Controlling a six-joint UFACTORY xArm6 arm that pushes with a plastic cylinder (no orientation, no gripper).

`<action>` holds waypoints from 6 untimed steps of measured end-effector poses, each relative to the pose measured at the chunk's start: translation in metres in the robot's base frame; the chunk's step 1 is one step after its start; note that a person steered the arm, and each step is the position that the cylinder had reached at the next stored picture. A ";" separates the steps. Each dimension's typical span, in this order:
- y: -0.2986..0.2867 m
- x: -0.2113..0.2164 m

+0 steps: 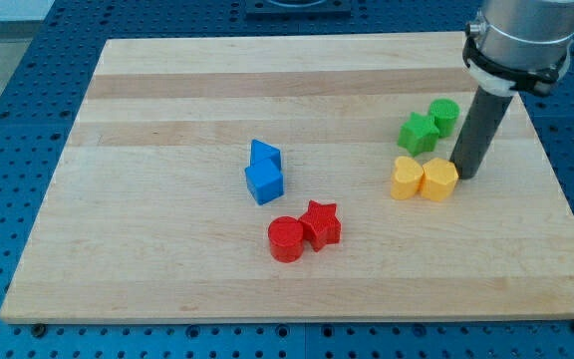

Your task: Place the yellow hexagon towards the right side yellow heart

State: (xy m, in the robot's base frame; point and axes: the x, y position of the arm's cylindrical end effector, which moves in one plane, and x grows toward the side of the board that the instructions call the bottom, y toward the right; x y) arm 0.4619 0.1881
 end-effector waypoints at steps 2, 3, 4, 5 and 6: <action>0.013 0.024; 0.001 0.040; -0.013 0.043; -0.008 0.038; 0.010 0.022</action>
